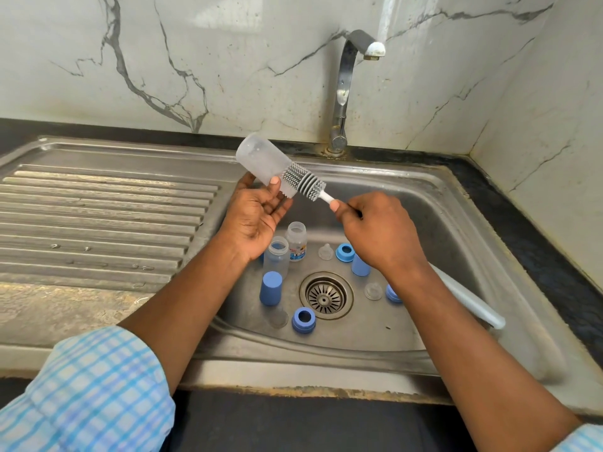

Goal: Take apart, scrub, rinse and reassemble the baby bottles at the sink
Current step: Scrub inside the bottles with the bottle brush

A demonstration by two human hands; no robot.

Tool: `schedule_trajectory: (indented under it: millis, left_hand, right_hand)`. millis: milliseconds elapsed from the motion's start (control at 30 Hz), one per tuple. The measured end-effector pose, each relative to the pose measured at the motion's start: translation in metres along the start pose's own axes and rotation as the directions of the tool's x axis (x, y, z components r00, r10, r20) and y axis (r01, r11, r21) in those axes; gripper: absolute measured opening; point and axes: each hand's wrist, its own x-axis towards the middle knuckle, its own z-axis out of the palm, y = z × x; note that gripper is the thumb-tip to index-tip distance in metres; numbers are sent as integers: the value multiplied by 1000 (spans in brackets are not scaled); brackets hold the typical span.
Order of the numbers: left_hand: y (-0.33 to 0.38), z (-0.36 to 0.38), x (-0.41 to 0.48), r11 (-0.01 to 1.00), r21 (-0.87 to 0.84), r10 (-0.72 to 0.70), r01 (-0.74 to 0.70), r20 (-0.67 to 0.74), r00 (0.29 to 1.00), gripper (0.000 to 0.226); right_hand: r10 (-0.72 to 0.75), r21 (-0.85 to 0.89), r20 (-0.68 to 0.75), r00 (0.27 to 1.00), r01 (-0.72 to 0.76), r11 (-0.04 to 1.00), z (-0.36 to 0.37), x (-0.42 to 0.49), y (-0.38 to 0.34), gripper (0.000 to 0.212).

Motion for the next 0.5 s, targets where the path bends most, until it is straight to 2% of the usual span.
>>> schedule_trajectory:
  millis: [67, 167, 267, 367, 500]
  left_hand:
    - [0, 2, -2, 999, 8, -37, 37, -5, 999, 36]
    - [-1, 3, -2, 998, 1, -60, 60, -47, 997, 41]
    - [1, 2, -1, 998, -32, -61, 60, -40, 997, 25]
    - [-1, 6, -4, 996, -64, -63, 64, 13, 998, 19]
    - [-1, 8, -6, 997, -61, -51, 52, 18, 999, 29]
  right_hand:
    - [-17, 1, 29, 999, 17, 1000, 0, -1, 0, 52]
    - [-34, -29, 57, 998, 36, 999, 2, -3, -1, 50]
    - [13, -50, -7, 1000, -13, 999, 2, -1, -2, 48]
    - [67, -20, -30, 997, -67, 998, -1, 3, 1, 46]
    - [75, -5, -14, 997, -75, 997, -3, 2, 2, 45]
